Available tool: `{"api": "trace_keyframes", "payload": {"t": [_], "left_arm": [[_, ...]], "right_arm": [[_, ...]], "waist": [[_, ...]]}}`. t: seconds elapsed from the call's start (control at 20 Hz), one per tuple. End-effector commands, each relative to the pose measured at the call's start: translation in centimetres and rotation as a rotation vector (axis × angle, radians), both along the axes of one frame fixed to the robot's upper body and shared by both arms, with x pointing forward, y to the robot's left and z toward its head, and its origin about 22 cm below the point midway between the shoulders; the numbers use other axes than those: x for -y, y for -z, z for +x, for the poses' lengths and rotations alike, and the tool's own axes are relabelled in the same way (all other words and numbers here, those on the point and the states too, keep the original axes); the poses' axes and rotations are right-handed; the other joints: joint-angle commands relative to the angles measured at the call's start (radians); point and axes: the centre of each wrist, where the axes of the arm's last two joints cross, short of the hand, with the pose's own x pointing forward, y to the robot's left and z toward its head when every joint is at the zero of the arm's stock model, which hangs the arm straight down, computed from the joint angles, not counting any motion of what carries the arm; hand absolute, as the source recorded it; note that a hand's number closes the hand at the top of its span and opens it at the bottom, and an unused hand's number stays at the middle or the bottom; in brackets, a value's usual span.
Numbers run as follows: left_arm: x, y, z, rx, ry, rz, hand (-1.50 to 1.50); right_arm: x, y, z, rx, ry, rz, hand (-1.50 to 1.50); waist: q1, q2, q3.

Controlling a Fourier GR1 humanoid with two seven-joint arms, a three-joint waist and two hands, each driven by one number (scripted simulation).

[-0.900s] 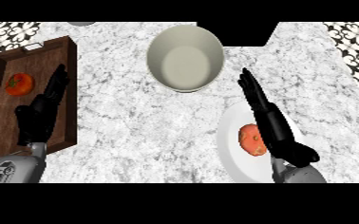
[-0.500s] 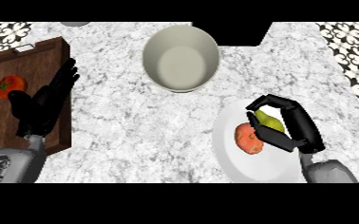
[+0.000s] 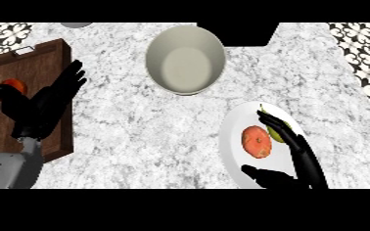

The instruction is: Pick the squash from the plate and place it in the bowl

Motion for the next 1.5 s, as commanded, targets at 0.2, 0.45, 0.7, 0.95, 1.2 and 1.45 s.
{"api": "trace_keyframes", "payload": {"t": [0.2, 0.45, 0.7, 0.95, 1.2, 1.45], "left_arm": [[0.4, -0.4, -0.3, -0.011, 0.013, -0.008, 0.0], [0.5, -0.3, -0.1, -0.012, 0.015, -0.005, 0.0], [1.9, 0.5, 0.2, -0.002, 0.018, -0.01, 0.0], [1.4, -0.8, 0.2, 0.011, 0.029, 0.011, 0.0], [1.3, 0.0, 0.5, -0.001, 0.015, 0.006, 0.0], [1.0, 0.0, -0.5, -0.023, 0.019, -0.006, 0.0]], "right_arm": [[0.5, -5.5, -2.4, -0.036, 0.145, -0.341, -1.5], [-0.8, -10.0, -1.3, -0.208, 0.129, -0.577, -1.5], [-4.0, -14.2, -1.2, -0.309, 0.112, -0.718, -1.5], [-7.8, -16.0, 0.1, -0.395, 0.062, -0.827, -1.5], [-9.3, -16.5, 1.1, -0.496, 0.085, -0.913, -1.5], [-10.6, -16.4, 1.6, -0.54, 0.098, -0.957, -1.5]], "waist": [[-0.007, -0.004, -0.003], [0.012, 0.001, -0.005], [0.018, 0.002, -0.003], [0.021, 0.002, -0.002], [0.011, 0.002, 0.0], [0.012, 0.002, 0.0]]}}
